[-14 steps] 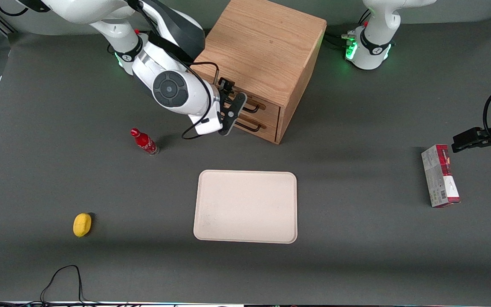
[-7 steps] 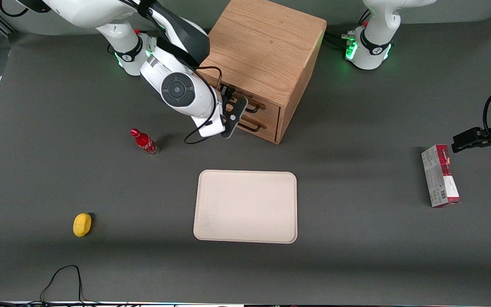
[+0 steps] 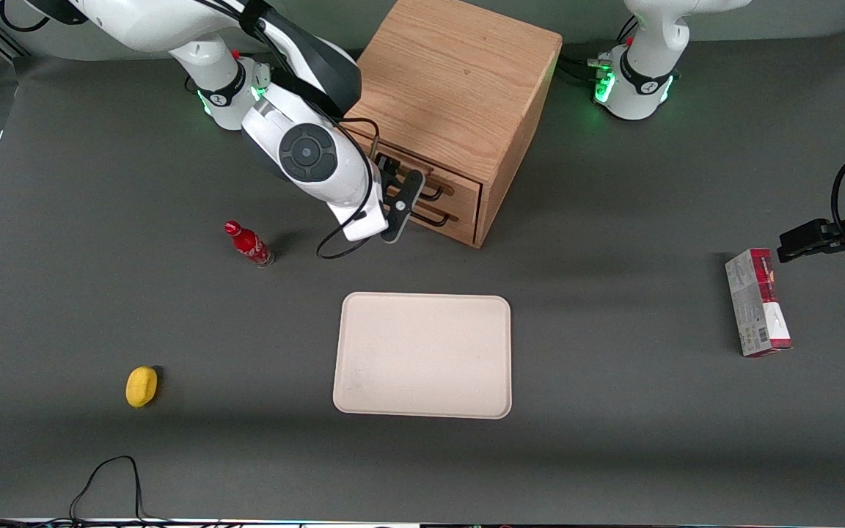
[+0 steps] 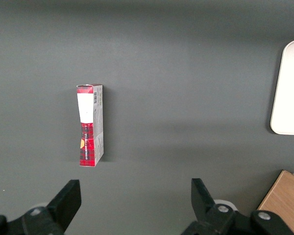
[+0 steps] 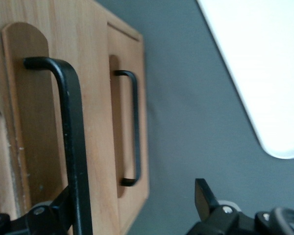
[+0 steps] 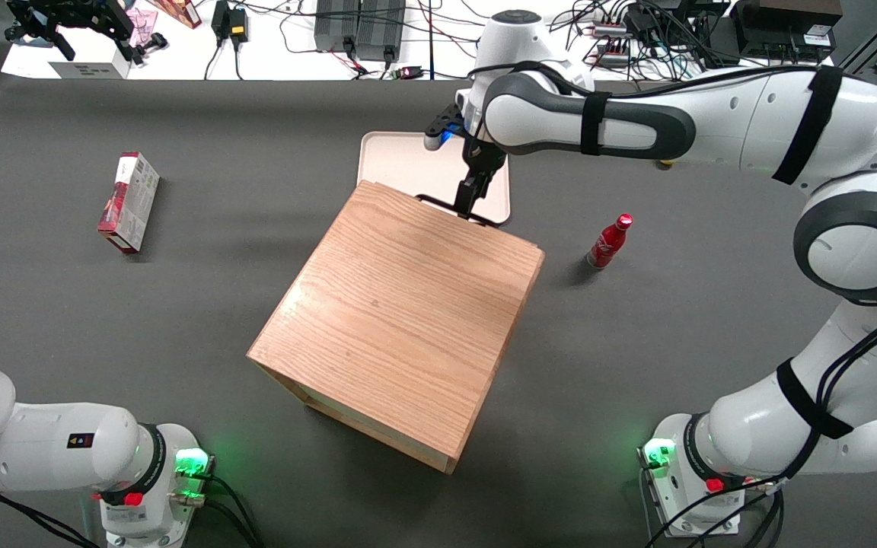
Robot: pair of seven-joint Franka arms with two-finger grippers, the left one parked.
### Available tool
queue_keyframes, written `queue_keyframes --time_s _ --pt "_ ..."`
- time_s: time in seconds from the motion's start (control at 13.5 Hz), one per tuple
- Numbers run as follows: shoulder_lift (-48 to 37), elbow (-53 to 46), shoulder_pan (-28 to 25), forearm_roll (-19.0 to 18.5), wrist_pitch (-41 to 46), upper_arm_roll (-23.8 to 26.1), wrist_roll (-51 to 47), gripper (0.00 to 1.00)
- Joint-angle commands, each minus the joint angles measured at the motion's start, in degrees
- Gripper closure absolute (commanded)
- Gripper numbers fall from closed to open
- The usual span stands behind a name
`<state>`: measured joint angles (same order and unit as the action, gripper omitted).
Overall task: Open upper drawer
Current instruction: 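Pull the handle outward with the right gripper, sliding the drawer open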
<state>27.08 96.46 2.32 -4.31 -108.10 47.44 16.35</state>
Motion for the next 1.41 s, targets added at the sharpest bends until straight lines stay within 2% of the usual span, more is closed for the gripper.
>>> queue_keyframes --time_s 0.0,0.22,0.74,1.19,1.33 --pt "1.1 -3.8 0.4 -1.4 -0.1 -2.8 6.0 0.00" --pt "1.7 -6.4 0.5 -1.4 -0.2 -7.0 10.9 0.00" --pt "7.5 -16.1 0.5 -1.4 -0.2 -13.3 13.5 0.00" --pt "8.3 -18.0 0.4 -1.5 -0.2 -13.6 13.9 0.00" --pt "7.2 -18.9 0.2 -4.1 0.4 -13.6 13.6 0.00"
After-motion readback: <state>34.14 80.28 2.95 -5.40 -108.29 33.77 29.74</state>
